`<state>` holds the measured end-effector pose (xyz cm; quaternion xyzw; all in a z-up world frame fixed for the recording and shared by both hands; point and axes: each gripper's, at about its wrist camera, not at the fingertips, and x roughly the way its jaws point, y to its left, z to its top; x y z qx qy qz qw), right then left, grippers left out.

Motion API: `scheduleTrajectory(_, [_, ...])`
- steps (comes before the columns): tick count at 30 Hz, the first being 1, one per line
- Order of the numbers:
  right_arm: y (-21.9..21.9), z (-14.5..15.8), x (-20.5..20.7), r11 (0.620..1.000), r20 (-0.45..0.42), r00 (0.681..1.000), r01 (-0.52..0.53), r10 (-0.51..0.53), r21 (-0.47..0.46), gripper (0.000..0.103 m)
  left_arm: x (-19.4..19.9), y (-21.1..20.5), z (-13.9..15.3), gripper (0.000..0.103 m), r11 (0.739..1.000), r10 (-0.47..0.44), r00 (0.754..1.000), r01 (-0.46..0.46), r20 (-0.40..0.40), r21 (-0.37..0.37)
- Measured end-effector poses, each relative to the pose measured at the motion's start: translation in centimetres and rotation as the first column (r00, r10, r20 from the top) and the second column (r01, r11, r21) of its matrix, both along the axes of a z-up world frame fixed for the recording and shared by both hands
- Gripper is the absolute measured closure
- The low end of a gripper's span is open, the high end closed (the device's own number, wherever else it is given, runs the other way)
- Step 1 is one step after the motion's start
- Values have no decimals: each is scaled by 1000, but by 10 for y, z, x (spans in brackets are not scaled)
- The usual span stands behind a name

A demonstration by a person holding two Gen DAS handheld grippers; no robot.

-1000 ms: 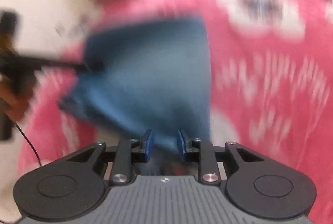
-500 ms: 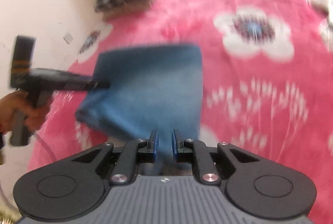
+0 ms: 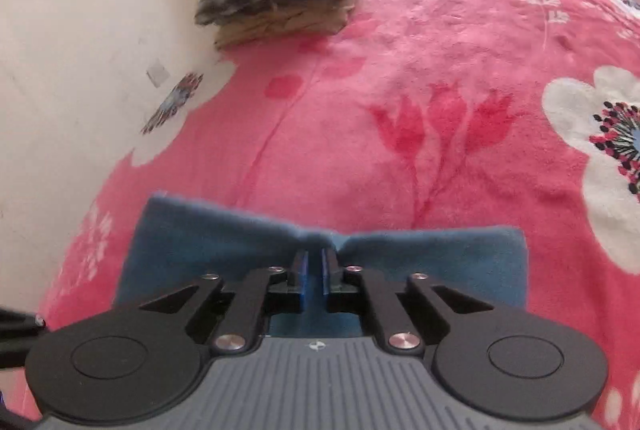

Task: Fold clothes
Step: 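Press the folded jeans flat with both open grippers, then lift the right gripper away from the folded blue jeans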

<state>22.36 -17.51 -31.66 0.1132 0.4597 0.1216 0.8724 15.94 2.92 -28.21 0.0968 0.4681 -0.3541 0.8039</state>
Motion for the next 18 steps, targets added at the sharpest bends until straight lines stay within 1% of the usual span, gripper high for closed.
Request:
scheduleTrajectory(1, [1, 10, -2, 1000, 4, 1000, -13, 13, -6, 94, -1, 1, -1, 70, 1000, -3, 1000, 3, 0, -5])
scheduleTrajectory(2, [4, 21, -7, 999, 21, 999, -36, 36, -5, 93, -2, 2, -1, 70, 1000, -7, 1000, 7, 6, -8])
scheduleTrajectory(4, [13, 41, -18, 991, 68, 990, -127, 124, 35, 93, -6, 4, -2, 70, 1000, -11, 1000, 11, 17, -14])
scheduleTrajectory(5, [20, 47, -21, 981, 87, 980, -184, 178, 58, 93, -7, 5, -3, 70, 1000, -9, 1000, 9, 19, -19])
scheduleTrajectory(6, [30, 51, -22, 967, 102, 967, -241, 233, 77, 93, -7, 6, -5, 70, 1000, -6, 1000, 6, 20, -25])
scheduleTrajectory(7, [41, 50, -20, 956, 109, 955, -284, 275, 78, 93, -8, 6, -6, 69, 1000, -3, 1000, 3, 22, -30])
scheduleTrajectory(9, [63, 37, -7, 941, 104, 938, -335, 330, 40, 93, -10, 6, -7, 69, 999, -16, 999, 17, 39, -30])
scheduleTrajectory(10, [72, 28, 1, 940, 95, 937, -340, 336, 25, 95, -11, 7, -8, 69, 999, -22, 999, 24, 48, -27])
scheduleTrajectory(11, [77, 15, 11, 949, 79, 947, -314, 311, 25, 97, -10, 7, -8, 69, 999, -26, 998, 28, 49, -27])
scheduleTrajectory(13, [76, -7, 29, 968, 47, 971, -238, 235, 76, 98, -9, 7, -8, 69, 999, -34, 998, 35, 50, -27])
scheduleTrajectory(14, [73, -9, 33, 973, 37, 978, -210, 207, 97, 99, -9, 7, -8, 69, 999, -37, 998, 39, 51, -27])
scheduleTrajectory(16, [66, -14, 41, 979, 17, 989, -151, 150, 137, 103, -8, 6, -7, 69, 999, -44, 998, 45, 49, -24])
scheduleTrajectory(17, [63, -17, 45, 980, 6, 993, -121, 122, 156, 101, -7, 5, -6, 69, 999, -47, 998, 48, 47, -21])
scheduleTrajectory(18, [56, -12, 43, 981, 16, 996, -93, 92, 171, 96, -7, 5, -5, 69, 999, -50, 998, 50, 45, -18])
